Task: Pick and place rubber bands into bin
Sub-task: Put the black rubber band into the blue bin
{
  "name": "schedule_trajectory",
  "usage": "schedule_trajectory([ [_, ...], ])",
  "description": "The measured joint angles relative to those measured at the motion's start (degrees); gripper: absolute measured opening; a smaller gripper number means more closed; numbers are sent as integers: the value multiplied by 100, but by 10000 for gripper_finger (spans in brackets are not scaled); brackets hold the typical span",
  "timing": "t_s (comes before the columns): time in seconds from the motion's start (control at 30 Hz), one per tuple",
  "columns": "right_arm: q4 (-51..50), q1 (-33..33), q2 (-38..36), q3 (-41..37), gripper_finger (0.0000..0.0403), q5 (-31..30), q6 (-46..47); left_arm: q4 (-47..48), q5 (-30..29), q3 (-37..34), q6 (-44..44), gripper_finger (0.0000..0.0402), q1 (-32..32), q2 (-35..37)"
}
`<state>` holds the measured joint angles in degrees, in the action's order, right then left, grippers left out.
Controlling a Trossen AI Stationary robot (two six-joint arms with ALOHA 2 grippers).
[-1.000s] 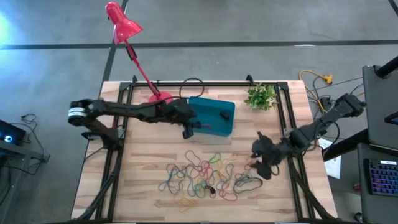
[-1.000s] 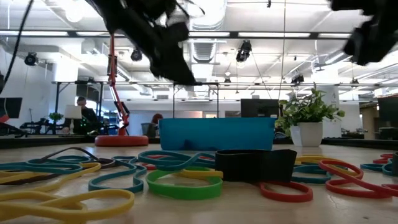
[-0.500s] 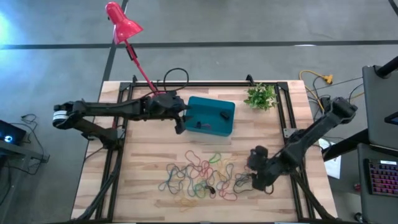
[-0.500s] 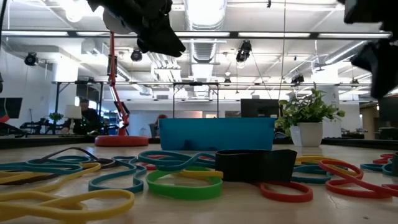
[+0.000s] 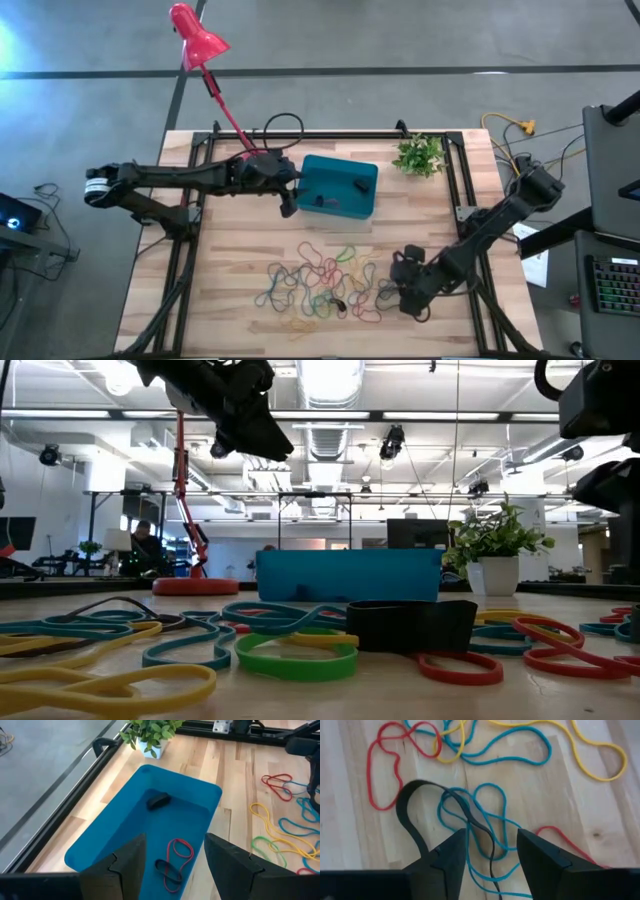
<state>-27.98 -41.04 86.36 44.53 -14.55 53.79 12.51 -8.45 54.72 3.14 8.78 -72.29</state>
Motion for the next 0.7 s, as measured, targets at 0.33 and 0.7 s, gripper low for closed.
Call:
schedule_trajectory([
  [0.33,-1,-34,452,2,130,117,-126,2,0,0,7,185,-7,0],
  [0.7,30,-33,516,-2,43,125,60,2,0,-2,17,185,-7,-1],
])
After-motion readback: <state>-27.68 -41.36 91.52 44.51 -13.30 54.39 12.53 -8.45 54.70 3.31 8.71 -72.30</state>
